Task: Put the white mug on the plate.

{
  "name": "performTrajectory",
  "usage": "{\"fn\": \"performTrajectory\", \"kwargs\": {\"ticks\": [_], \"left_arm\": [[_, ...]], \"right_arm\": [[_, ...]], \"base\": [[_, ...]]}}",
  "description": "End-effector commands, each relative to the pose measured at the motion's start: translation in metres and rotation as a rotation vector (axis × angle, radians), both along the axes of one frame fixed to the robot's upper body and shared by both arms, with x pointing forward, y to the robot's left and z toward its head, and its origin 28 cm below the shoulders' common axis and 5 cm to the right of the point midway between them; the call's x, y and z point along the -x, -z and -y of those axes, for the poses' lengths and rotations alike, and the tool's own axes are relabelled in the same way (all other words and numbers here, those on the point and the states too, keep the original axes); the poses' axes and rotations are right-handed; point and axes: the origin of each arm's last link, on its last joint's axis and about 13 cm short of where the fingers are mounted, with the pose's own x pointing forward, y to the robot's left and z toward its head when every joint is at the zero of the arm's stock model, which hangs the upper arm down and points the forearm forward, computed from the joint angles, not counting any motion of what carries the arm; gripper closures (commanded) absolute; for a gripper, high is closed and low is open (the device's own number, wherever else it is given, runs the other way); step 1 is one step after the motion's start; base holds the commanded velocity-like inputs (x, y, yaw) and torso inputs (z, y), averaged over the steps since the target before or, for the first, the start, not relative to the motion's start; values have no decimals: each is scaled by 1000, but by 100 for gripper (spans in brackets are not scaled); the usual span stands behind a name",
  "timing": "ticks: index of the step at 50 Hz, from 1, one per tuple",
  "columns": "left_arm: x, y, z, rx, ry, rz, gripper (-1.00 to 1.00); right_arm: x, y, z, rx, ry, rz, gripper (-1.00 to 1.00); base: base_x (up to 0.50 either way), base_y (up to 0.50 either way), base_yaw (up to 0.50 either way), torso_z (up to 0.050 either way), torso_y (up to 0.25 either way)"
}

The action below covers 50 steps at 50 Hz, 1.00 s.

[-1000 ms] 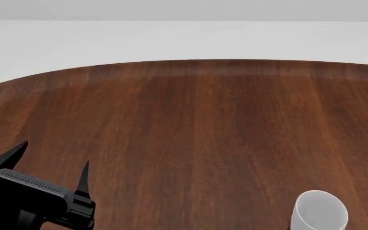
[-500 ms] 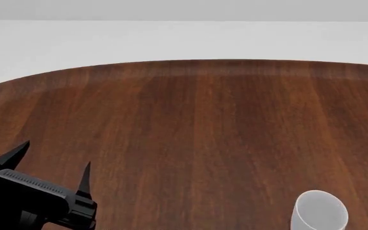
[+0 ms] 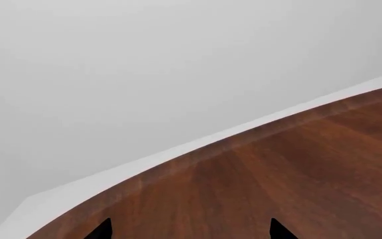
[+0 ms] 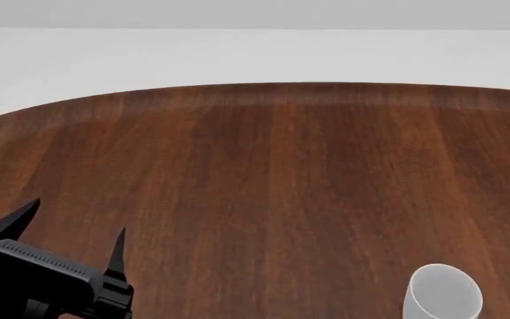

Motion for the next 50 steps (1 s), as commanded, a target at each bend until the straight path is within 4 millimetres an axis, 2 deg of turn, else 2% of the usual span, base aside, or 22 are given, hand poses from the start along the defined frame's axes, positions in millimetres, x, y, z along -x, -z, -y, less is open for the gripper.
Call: {"fn": "performTrajectory", "kwargs": {"ticks": [1,34,50], "left_arm": [[2,-1,1,-1,4,2,-100],[7,0,3,1,16,6,-100],[10,-5,5,-13,21,15,-100]], "right_arm": [[-7,8,1,-20,0,-18,-100],[-23,20,-1,-52,-9,-34,-100],[-22,27,1,-89,12,-53,-100]], "base": [[0,0,0,0,0],[0,0,0,0,0],[0,0,0,0,0]]}}
